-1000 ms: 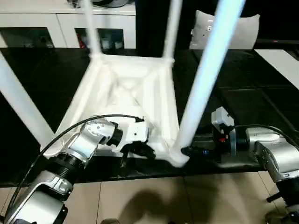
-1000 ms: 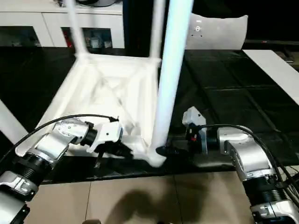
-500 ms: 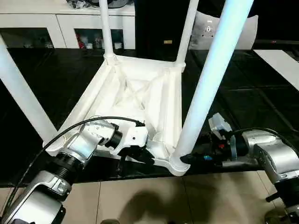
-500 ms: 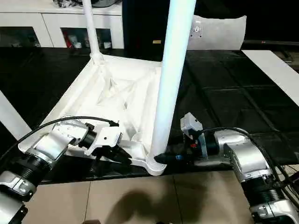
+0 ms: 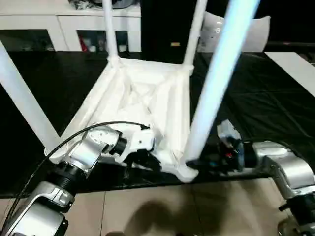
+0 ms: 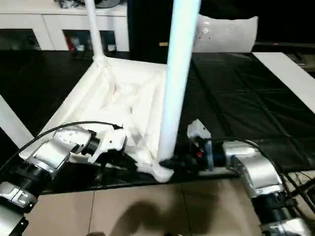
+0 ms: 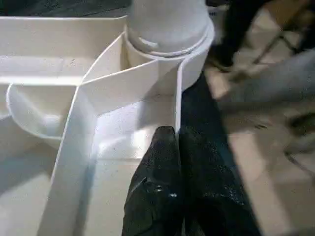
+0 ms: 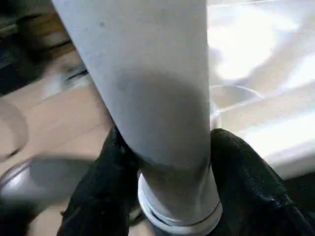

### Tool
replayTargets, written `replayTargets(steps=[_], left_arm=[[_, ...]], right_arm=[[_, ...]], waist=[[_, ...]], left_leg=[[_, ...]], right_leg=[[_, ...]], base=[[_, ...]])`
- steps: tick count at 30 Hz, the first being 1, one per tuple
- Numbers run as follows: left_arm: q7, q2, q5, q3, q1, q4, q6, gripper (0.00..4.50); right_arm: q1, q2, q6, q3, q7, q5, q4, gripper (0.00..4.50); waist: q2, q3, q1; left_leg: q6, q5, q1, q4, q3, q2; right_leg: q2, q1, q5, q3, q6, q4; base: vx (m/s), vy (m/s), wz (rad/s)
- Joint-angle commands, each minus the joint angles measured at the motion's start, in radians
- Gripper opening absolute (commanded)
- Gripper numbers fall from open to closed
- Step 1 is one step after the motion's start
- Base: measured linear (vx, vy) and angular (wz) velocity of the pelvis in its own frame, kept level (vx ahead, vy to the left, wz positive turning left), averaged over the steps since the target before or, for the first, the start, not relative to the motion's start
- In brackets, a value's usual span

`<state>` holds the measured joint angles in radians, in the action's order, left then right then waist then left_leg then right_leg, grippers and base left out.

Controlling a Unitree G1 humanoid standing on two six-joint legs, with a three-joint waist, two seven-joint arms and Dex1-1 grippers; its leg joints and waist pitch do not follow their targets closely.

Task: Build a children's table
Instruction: Rotate leg to tighten

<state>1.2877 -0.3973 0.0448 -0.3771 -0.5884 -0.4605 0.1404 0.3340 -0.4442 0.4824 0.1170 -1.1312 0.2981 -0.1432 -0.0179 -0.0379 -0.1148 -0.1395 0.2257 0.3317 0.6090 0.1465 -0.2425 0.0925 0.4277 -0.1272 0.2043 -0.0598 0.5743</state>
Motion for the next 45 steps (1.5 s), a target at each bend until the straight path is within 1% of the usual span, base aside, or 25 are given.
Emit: replayTargets(steps=[1, 3, 4, 5, 6, 7, 8, 9, 10, 11, 12, 13, 14, 15, 16, 18, 19, 22, 25, 26, 30, 37, 39, 42, 45], left_arm=[[-0.085, 0.083, -0.015, 0.000, -0.012, 0.059, 0.062, 0.00], [-0.167, 0.130, -0.014, 0.022, -0.019, 0.058, 0.122, 0.00], [-0.175, 0.135, -0.013, 0.025, -0.020, 0.058, 0.127, 0.00], [-0.201, 0.148, -0.010, 0.031, -0.023, 0.056, 0.139, 0.00], [-0.220, 0.159, -0.009, 0.035, -0.026, 0.052, 0.149, 0.00], [-0.256, 0.180, -0.007, 0.046, -0.030, 0.049, 0.173, 0.00], [-0.300, 0.206, -0.007, 0.060, -0.037, 0.041, 0.194, 0.00], [-0.351, 0.234, -0.008, 0.078, -0.044, 0.030, 0.211, 0.00], [-0.391, 0.255, -0.010, 0.092, -0.048, 0.026, 0.226, 0.00], [-0.416, 0.271, -0.009, 0.099, -0.052, 0.021, 0.229, 0.00], [-0.439, 0.284, -0.004, 0.104, -0.055, 0.020, 0.235, 0.00], [-0.447, 0.289, -0.001, 0.104, -0.055, 0.021, 0.238, 0.00], [-0.450, 0.287, 0.009, 0.097, -0.056, 0.017, 0.222, 0.00], [-0.448, 0.282, 0.017, 0.090, -0.056, 0.014, 0.208, 0.00], [-0.447, 0.271, 0.023, 0.085, -0.058, 0.009, 0.197, 0.00], [-0.446, 0.256, 0.031, 0.086, -0.061, -0.001, 0.187, 0.00], [-0.445, 0.246, 0.040, 0.085, -0.064, -0.009, 0.173, 0.00], [-0.426, 0.211, 0.063, 0.074, -0.074, -0.042, 0.112, 0.00], [-0.397, 0.181, 0.077, 0.059, -0.078, -0.066, 0.046, 0.00], [-0.359, 0.148, 0.087, 0.040, -0.083, -0.090, -0.046, 0.00], [-0.300, 0.096, 0.095, 0.026, -0.101, -0.137, -0.158, 0.00], [-0.167, 0.017, 0.085, 0.012, -0.138, -0.277, -0.369, 0.00], [-0.161, 0.005, 0.085, 0.016, -0.145, -0.318, -0.417, 0.00], [-0.212, -0.008, 0.083, 0.044, -0.148, -0.348, -0.437, 0.00], [-0.178, -0.001, 0.014, 0.095, -0.122, -0.306, -0.386, 0.54]], right_arm=[[0.043, 0.069, 0.055, -0.011, 0.183, -0.031, -0.010, 1.95], [0.066, 0.131, 0.090, -0.031, 0.324, -0.067, -0.032, 1.94], [0.068, 0.138, 0.094, -0.034, 0.337, -0.069, -0.034, 1.93], [0.074, 0.154, 0.104, -0.042, 0.370, -0.073, -0.040, 1.92], [0.079, 0.165, 0.107, -0.046, 0.391, -0.076, -0.046, 1.91], [0.087, 0.185, 0.109, -0.056, 0.437, -0.082, -0.053, 1.91], [0.097, 0.210, 0.101, -0.067, 0.493, -0.094, -0.067, 1.91], [0.106, 0.234, 0.088, -0.077, 0.551, -0.107, -0.085, 1.91], [0.111, 0.255, 0.084, -0.087, 0.592, -0.117, -0.094, 1.91], [0.111, 0.267, 0.076, -0.081, 0.607, -0.131, -0.096, 1.91], [0.110, 0.283, 0.075, -0.082, 0.618, -0.134, -0.096, 1.91], [0.109, 0.290, 0.076, -0.082, 0.619, -0.133, -0.095, 2.25], [0.106, 0.295, 0.063, -0.078, 0.616, -0.134, -0.092, 2.46], [0.102, 0.295, 0.051, -0.074, 0.611, -0.133, -0.087, 2.59], [0.094, 0.292, 0.037, -0.071, 0.598, -0.126, -0.076, 2.62], [0.085, 0.284, 0.027, -0.073, 0.582, -0.116, -0.064, 2.81], [0.079, 0.275, 0.014, -0.070, 0.572, -0.117, -0.058, 2.81], [0.059, 0.239, -0.021, -0.069, 0.547, -0.126, -0.036, 3.06], [0.042, 0.198, -0.057, -0.067, 0.548, -0.158, -0.038, 3.48], [0.018, 0.169, -0.033, -0.087, 0.499, -0.130, -0.018, 3.48], [-0.057, 0.092, 0.009, -0.107, 0.376, -0.060, 0.074, 3.92], [-0.174, -0.017, -0.036, -0.180, 0.283, 0.008, 0.161, 4.46], [-0.187, -0.014, -0.045, -0.207, 0.313, 0.005, 0.165, 4.46], [-0.200, 0.011, -0.033, -0.221, 0.352, 0.017, 0.185, 4.46], [-0.208, 0.038, -0.027, -0.214, 0.387, 0.018, 0.205, 4.50]], waist=[[-0.005, 0.064, 0.021], [0.011, 0.061, 0.047], [0.029, 0.062, 0.063], [0.035, 0.064, 0.062], [0.022, 0.051, 0.060], [-0.020, 0.041, 0.083], [-0.045, 0.031, 0.071], [-0.035, 0.058, 0.078], [-0.024, 0.070, 0.084], [-0.003, 0.074, 0.080], [0.025, 0.081, 0.081], [0.023, 0.079, 0.081], [0.014, 0.073, 0.083], [-0.005, 0.061, 0.087], [-0.002, 0.064, 0.083], [0.004, 0.073, 0.081], [0.007, 0.071, 0.081], [0.012, 0.073, 0.075], [0.006, 0.075, 0.063], [0.007, 0.076, 0.058], [0.010, 0.078, 0.037], [0.016, 0.072, 0.019], [0.011, 0.072, 0.020], [0.010, 0.072, 0.022], [0.007, 0.072, 0.026]], left_leg=[[0.042, 0.180, 0.017, -0.045, 0.027, 0.035], [0.056, 0.236, 0.007, -0.048, 0.018, 0.015], [0.070, 0.317, 0.015, -0.079, -0.011, -0.047], [0.078, 0.368, 0.031, -0.115, -0.041, -0.099], [0.038, 0.457, -0.020, -0.134, -0.029, -0.096], [0.032, 0.440, -0.016, -0.087, 0.003, -0.015], [0.046, 0.302, -0.055, 0.027, 0.053, 0.091], [0.080, 0.238, 0.006, 0.008, 0.040, 0.079], [0.080, 0.211, 0.034, -0.002, 0.028, 0.063], [0.082, 0.192, 0.040, -0.015, 0.020, 0.045], [0.096, 0.134, 0.046, -0.062, -0.031, -0.047], [0.098, 0.139, 0.042, -0.067, -0.033, -0.056], [0.086, 0.150, 0.034, -0.067, -0.024, -0.040], [0.052, 0.174, 0.017, -0.049, 0.006, 0.021], [0.062, 0.177, 0.014, -0.044, 0.015, 0.045], [0.079, 0.139, 0.024, -0.051, 0.010, 0.036], [0.082, 0.109, 0.024, -0.056, 0.004, 0.019], [0.086, 0.086, 0.023, -0.058, 0.003, 0.015], [0.093, 0.057, 0.020, -0.060, 0.006, 0.016], [0.099, 0.055, 0.020, -0.060, 0.005, 0.017], [0.108, 0.016, 0.018, -0.062, 0.003, 0.008], [0.078, 0.079, 0.012, -0.065, 0.010, 0.015], [0.072, 0.092, 0.012, -0.065, 0.010, 0.017], [0.064, 0.109, 0.014, -0.063, 0.010, 0.019], [0.062, 0.110, 0.015, -0.063, 0.011, 0.019]], right_leg=[[0.025, -0.077, -0.558, -0.005, 0.157, -0.130], [0.025, -0.086, -0.574, 0.021, 0.173, -0.157], [0.044, -0.122, -0.506, 0.013, 0.134, -0.121], [0.056, -0.146, -0.409, -0.025, 0.102, -0.043], [0.076, -0.094, -0.237, -0.107, -0.015, -0.010], [0.065, -0.079, -0.444, -0.084, 0.035, -0.080], [0.049, -0.006, -0.873, -0.012, 0.193, -0.172], [0.058, -0.073, -0.865, 0.001, 0.252, -0.157], [0.042, -0.098, -0.776, 0.024, 0.281, -0.156], [0.045, -0.105, -0.696, 0.023, 0.280, -0.157], [0.072, -0.130, -0.395, -0.025, 0.145, -0.087], [0.077, -0.121, -0.330, -0.038, 0.107, -0.072], [0.076, -0.109, -0.330, -0.040, 0.078, -0.082], [0.065, -0.085, -0.447, -0.025, 0.068, -0.118], [0.058, -0.087, -0.535, -0.012, 0.091, -0.128], [0.060, -0.097, -0.503, -0.016, 0.094, -0.123], [0.057, -0.093, -0.447, -0.022, 0.073, -0.118], [0.059, -0.094, -0.392, -0.030, 0.043, -0.107], [0.059, -0.095, -0.362, -0.037, 0.027, -0.097], [0.059, -0.097, -0.361, -0.038, 0.028, -0.098], [0.059, -0.099, -0.303, -0.045, 0.018, -0.086], [0.058, -0.095, -0.383, -0.039, 0.048, -0.104], [0.056, -0.095, -0.400, -0.036, 0.059, -0.108], [0.054, -0.095, -0.418, -0.028, 0.081, -0.111], [0.054, -0.094, -0.437, -0.023, 0.097, -0.115]], base=[[0.000, 0.000, 0.00], [0.000, 0.000, 0.00], [0.000, 0.000, 0.00], [0.000, 0.000, 0.00], [0.000, 0.000, 0.00], [0.000, 0.000, 0.00], [0.000, 0.000, 0.00], [0.000, 0.000, 0.00], [-0.001, -0.015, -0.25], [0.022, 0.042, -0.27], [0.022, 0.042, -0.27], [0.000, 0.000, 0.00], [0.046, 0.050, 0.00], [0.046, 0.050, 0.00], [0.030, 0.063, 0.04], [0.000, 0.000, 0.00], [0.000, 0.000, 0.00], [0.000, 0.000, 0.00], [0.000, 0.000, 0.00], [0.000, 0.000, 0.00], [0.000, 0.000, 0.00], [0.000, 0.000, 0.00], [0.000, 0.000, 0.00], [0.000, 0.000, 0.00], [0.000, 0.000, 0.00]])
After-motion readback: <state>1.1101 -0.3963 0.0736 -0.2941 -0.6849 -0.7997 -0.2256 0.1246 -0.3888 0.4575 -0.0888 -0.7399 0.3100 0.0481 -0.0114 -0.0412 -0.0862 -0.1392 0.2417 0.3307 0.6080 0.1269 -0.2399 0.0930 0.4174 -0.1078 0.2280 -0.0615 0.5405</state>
